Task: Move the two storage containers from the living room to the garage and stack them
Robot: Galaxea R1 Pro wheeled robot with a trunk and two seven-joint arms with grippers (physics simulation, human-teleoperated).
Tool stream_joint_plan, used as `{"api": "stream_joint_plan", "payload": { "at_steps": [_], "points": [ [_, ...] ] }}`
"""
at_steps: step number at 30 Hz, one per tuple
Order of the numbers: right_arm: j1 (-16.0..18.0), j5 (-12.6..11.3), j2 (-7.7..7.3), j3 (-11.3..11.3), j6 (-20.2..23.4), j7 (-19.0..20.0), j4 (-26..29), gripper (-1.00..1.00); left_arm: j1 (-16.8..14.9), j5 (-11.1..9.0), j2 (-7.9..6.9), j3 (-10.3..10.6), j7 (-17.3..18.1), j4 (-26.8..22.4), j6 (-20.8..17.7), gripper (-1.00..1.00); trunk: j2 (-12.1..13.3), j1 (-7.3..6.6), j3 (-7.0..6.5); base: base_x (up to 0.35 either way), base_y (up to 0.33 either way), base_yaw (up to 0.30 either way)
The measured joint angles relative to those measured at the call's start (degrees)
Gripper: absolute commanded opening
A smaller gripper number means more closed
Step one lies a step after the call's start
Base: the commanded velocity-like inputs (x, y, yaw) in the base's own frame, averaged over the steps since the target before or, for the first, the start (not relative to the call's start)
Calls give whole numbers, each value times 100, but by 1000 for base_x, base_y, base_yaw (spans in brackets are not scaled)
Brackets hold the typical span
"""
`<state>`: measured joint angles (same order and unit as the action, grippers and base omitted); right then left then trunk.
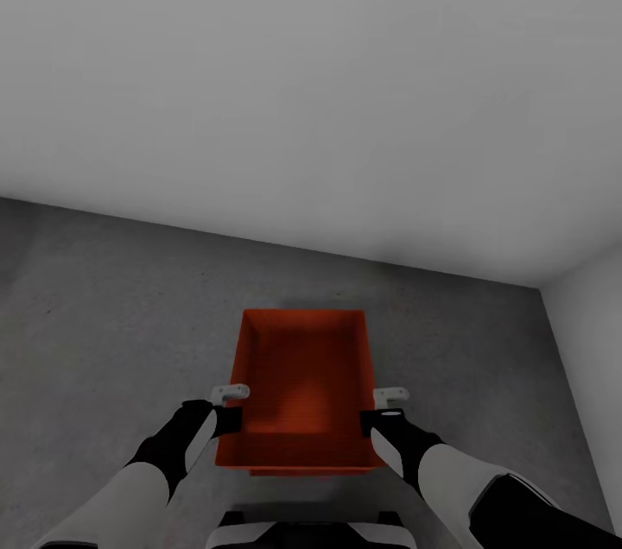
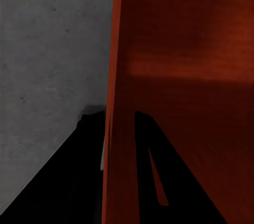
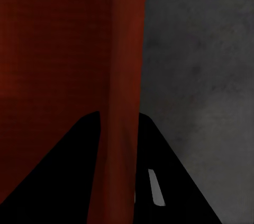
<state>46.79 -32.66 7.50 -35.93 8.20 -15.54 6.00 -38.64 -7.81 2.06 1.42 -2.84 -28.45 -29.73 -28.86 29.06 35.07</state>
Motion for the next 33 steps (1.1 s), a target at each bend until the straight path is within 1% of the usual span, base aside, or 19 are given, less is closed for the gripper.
{"api": "stream_joint_plan", "payload": {
  "at_steps": [8, 13, 26, 28, 30, 33],
  "points": [
    [-1, 0, 0, 3, 3, 1, 0, -100, -1, 2, 0, 0, 0, 0, -5, -100, 0, 0, 0, 0, 0, 0],
    [0, 1, 0, -4, 12, 1, -2, -100, 3, -4, 0, -3, 0, 7, -2, -100, -199, 110, 89, 0, 0, 0],
    [0, 0, 0, 0, -4, 0, 2, -100, 3, 2, 0, -1, 0, -9, -1, -100, -201, 110, 90, 0, 0, 0],
    [-1, 0, 0, 1, -4, 0, 1, -100, 1, 1, 0, 0, 0, -4, 0, -100, -280, 154, 126, 0, 0, 0],
    [-3, -2, -3, 8, -87, 14, -40, -100, 0, 61, 26, -16, -4, 5, 53, -100, -360, 198, 162, 0, 0, 0],
    [-2, -7, -5, -8, -163, -4, -41, -100, 1, 53, 32, -9, -6, 12, 146, -100, -362, 198, 162, 0, 0, 0]
  ]
}}
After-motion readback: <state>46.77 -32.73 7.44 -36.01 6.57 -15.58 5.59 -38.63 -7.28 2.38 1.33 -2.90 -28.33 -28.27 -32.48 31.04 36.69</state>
